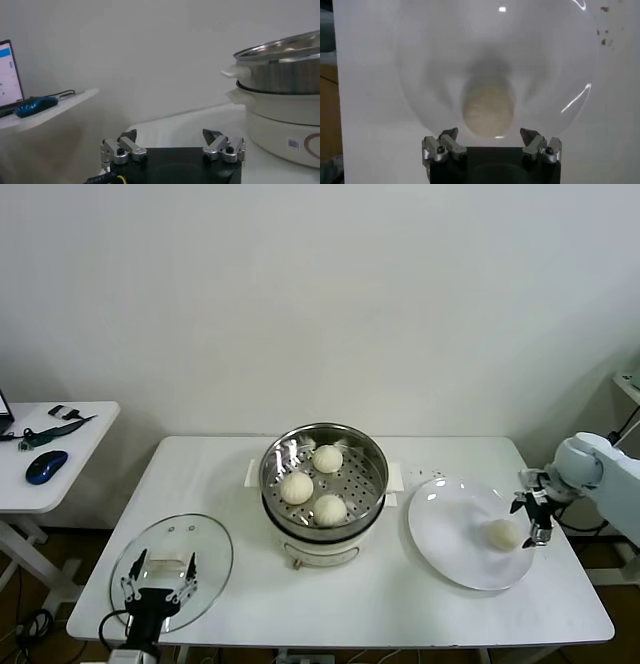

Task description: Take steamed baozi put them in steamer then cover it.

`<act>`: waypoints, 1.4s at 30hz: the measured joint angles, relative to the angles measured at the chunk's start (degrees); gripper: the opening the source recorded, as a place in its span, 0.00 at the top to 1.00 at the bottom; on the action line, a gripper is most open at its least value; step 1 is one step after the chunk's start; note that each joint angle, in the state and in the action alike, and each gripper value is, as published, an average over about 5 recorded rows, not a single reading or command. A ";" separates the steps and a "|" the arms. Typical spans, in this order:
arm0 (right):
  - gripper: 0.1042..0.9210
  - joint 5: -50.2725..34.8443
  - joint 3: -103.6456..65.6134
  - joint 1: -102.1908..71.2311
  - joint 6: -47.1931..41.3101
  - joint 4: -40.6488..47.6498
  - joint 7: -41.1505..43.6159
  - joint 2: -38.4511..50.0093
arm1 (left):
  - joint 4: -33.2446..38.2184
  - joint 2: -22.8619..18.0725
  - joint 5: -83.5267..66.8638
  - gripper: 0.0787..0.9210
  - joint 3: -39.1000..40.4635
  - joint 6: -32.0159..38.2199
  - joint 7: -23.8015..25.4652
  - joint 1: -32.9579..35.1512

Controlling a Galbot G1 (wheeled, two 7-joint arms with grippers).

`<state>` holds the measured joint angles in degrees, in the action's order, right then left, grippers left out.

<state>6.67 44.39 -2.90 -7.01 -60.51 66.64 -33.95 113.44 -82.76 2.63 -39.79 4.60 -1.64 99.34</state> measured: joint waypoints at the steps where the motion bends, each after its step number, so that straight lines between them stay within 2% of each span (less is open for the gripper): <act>1: 0.12 0.14 -0.03 -0.15 -0.01 0.29 -0.01 -0.37 | -0.05 0.00 0.00 0.12 -0.08 0.03 -0.02 0.06; 10: 0.13 0.92 0.08 -0.55 -0.04 2.58 0.10 -3.05 | -0.06 0.11 -0.09 0.12 -0.53 0.09 -0.07 0.42; 25: 0.26 -1.24 2.37 1.42 -0.59 2.25 0.36 -2.74 | 0.22 0.45 -0.14 0.12 -0.80 0.15 -0.29 0.82; 33: 0.27 -9.03 10.57 12.76 -1.39 1.52 0.07 -3.45 | 0.40 0.49 -0.14 0.12 -0.26 -0.03 -0.26 0.45; 42: 0.27 -24.22 26.88 33.21 -3.79 0.41 -1.36 -10.10 | 0.70 0.84 -0.09 0.12 0.88 -0.17 -0.15 0.26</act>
<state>-17.55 71.27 30.31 -10.79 -60.10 65.28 -44.04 114.14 -81.93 2.55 -38.91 4.43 -1.79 99.60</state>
